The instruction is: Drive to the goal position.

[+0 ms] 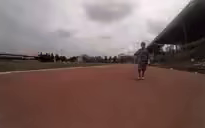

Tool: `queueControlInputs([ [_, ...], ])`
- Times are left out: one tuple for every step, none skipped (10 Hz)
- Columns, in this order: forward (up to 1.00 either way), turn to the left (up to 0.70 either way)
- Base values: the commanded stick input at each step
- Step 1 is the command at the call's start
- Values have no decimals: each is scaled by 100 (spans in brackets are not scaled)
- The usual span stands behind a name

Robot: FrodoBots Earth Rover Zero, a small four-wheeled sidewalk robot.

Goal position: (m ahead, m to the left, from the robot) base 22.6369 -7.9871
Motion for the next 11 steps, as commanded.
queueControlInputs([
  [70,0],
  [70,0],
  [70,0],
  [70,0],
  [70,0],
  [70,0],
  [70,0],
  [70,0],
  [70,0],
  [70,0],
  [70,0],
])
